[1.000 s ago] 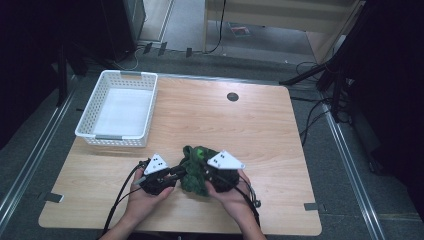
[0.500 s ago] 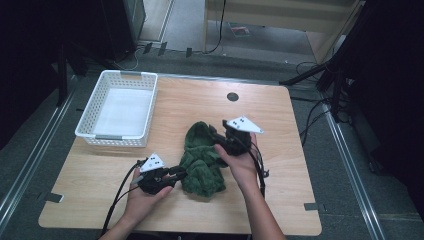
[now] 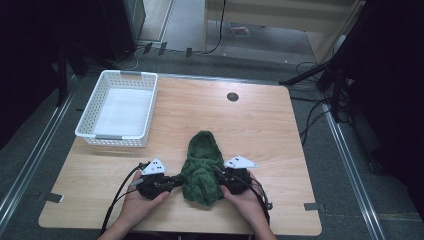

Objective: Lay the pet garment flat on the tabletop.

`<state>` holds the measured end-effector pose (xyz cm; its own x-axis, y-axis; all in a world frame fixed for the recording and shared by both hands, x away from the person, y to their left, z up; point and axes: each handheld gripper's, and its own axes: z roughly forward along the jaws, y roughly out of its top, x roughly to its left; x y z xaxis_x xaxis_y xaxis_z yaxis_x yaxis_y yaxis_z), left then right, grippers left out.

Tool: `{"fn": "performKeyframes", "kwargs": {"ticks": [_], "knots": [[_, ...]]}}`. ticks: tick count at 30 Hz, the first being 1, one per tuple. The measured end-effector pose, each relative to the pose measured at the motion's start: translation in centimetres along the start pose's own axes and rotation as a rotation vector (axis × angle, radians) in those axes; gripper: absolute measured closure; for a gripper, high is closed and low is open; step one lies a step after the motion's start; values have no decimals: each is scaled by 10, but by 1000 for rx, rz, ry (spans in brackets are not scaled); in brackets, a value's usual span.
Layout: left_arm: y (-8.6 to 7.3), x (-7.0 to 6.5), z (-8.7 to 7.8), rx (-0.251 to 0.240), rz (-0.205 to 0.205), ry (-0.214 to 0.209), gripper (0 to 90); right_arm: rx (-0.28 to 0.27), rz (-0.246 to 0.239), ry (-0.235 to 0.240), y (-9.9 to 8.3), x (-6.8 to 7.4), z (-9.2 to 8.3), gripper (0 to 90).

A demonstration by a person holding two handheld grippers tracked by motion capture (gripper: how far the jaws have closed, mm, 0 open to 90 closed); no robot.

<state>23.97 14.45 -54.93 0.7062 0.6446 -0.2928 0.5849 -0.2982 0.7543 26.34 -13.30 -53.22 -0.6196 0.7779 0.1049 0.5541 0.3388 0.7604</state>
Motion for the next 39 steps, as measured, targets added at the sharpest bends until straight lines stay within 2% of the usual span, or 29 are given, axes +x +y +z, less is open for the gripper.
{"fn": "performKeyframes", "kwargs": {"ticks": [2, 3, 5, 8, 9, 10, 11, 12, 13, 14, 15, 16, 17, 18, 19, 20, 22, 24, 27, 29, 31, 32, 34, 36, 38, 39], "knots": [[0, 0, -1, -6, 2, -4, 757, -17, -8, 24, 0, 1, -8, 671], [4, 4, -8, -59, -22, -21, 681, -52, -12, 46, 4, 1, -14, 640], [11, 11, -12, -101, -65, -4, 574, -115, -3, 62, 15, -1, -23, 598], [27, 22, -14, -166, -147, 28, 481, -167, 12, 45, 35, -8, -26, 579], [32, 24, -13, -178, -159, 39, 465, -179, 16, 25, 43, -12, -24, 579], [38, 26, -11, -194, -173, 59, 460, -185, 18, 18, 48, -15, -21, 577], [38, 26, -11, -194, -173, 59, 457, -185, 18, 18, 48, -15, -21, 577], [52, 31, -3, -206, -198, 112, 457, -172, 34, 10, 61, -23, -8, 571], [56, 33, 2, -203, -205, 131, 456, -151, 43, -3, 65, -26, 0, 572], [56, 33, 2, -203, -205, 131, 452, -151, 43, -3, 65, -26, 0, 572], [66, 36, 18, -169, -224, 182, 450, -101, 47, -21, 69, -29, 16, 588], [71, 36, 28, -147, -216, 215, 450, -90, 44, -31, 69, -29, 21, 595], [71, 36, 28, -147, -216, 215, 450, -90, 44, -31, 69, -29, 21, 595], [75, 37, 42, -126, -197, 257, 457, -54, 44, -36, 67, -29, 32, 613], [78, 38, 51, -101, -196, 261, 463, -47, 46, -43, 66, -29, 34, 631], [79, 38, 57, -78, -185, 271, 480, -27, 47, -45, 65, -29, 38, 676], [80, 37, 65, -46, -152, 295, 570, 0, 40, -52, 63, -31, 42, 766], [79, 36, 66, -35, -114, 328, 664, 11, 24, -82, 60, -35, 44, 862], [76, 37, 62, -37, -76, 344, 859, -8, 43, -98, 53, -45, 39, 900], [75, 39, 61, -36, -71, 347, 884, -11, 48, -108, 50, -49, 38, 900], [70, 43, 61, -21, -68, 328, 888, -11, 80, -80, 36, -61, 33, 900], [68, 43, 62, -6, -60, 325, 888, -10, 83, -65, 32, -62, 33, 900], [66, 42, 63, -9, -55, 325, 884, 1, 78, -56, 28, -63, 33, 900], [66, 41, 62, -12, -56, 333, 759, 20, 68, -57, 23, -64, 32, 838], [67, 46, 55, -28, -91, 272, 620, 12, 73, -48, 26, -65, 26, 690], [67, 46, 55, -28, -91, 272, 578, 12, 73, -48, 26, -65, 26, 690]]}}
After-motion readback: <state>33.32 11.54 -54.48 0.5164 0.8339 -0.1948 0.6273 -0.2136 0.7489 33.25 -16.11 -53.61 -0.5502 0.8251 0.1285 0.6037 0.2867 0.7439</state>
